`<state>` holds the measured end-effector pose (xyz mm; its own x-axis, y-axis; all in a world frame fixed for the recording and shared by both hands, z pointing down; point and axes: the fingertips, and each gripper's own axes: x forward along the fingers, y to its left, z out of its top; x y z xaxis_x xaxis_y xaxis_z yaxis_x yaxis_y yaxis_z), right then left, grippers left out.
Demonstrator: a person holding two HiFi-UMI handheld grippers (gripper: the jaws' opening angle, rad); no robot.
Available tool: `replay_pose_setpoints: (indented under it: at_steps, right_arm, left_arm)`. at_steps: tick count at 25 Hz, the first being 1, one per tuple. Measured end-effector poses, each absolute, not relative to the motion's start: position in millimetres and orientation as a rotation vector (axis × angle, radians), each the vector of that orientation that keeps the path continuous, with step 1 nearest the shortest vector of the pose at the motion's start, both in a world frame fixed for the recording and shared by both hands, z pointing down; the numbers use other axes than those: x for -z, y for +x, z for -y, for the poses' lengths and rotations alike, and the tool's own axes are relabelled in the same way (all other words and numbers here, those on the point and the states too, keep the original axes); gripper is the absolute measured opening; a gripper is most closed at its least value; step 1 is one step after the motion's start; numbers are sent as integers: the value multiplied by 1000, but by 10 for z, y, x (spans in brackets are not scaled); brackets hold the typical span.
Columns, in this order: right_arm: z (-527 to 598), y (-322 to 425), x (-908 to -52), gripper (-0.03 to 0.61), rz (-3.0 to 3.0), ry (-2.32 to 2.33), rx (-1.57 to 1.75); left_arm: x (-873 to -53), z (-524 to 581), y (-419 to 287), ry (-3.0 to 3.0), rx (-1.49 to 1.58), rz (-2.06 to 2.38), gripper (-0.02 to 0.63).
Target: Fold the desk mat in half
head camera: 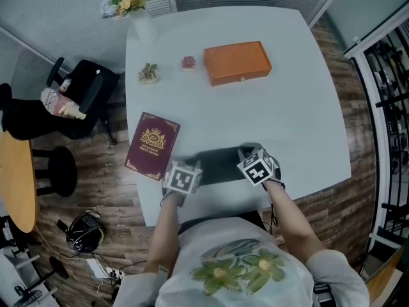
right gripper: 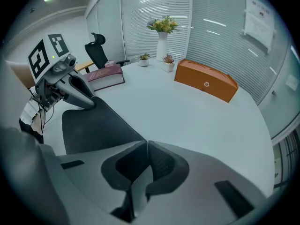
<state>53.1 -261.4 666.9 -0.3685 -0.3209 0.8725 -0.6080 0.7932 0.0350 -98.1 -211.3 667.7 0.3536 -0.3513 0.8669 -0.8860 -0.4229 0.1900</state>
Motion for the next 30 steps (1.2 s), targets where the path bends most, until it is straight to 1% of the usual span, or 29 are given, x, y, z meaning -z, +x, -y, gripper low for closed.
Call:
replay_pose_setpoints:
  at_steps: [5, 8, 11, 13, 18, 30]
  right_arm:
    - [2612, 527, -6691, 28, 1966, 697, -356]
    - [2603, 517, -6685, 28, 1970, 693, -359]
    - [2602, 538, -6683, 56, 1972, 704, -374]
    - [2606, 563, -6672, 91, 1976, 719, -396]
    - [2622, 600, -6610, 137, 2002, 755, -442]
    - [2631, 575, -6391, 138, 2068, 826, -472]
  left_arm:
    - [-6701, 2113, -985, 1949, -1032, 1111, 32]
    - [-6733, 2109, -1006, 1941, -1018, 1137, 69]
    - [-6736, 2116, -1038, 1935, -1016, 1155, 97]
    - [-6799, 2089, -1022, 1929, -993, 1148, 115]
    - [-6786, 2062, -1029, 1911, -989, 1149, 121]
    - [-6549, 2080, -1042, 1934, -948, 1196, 121]
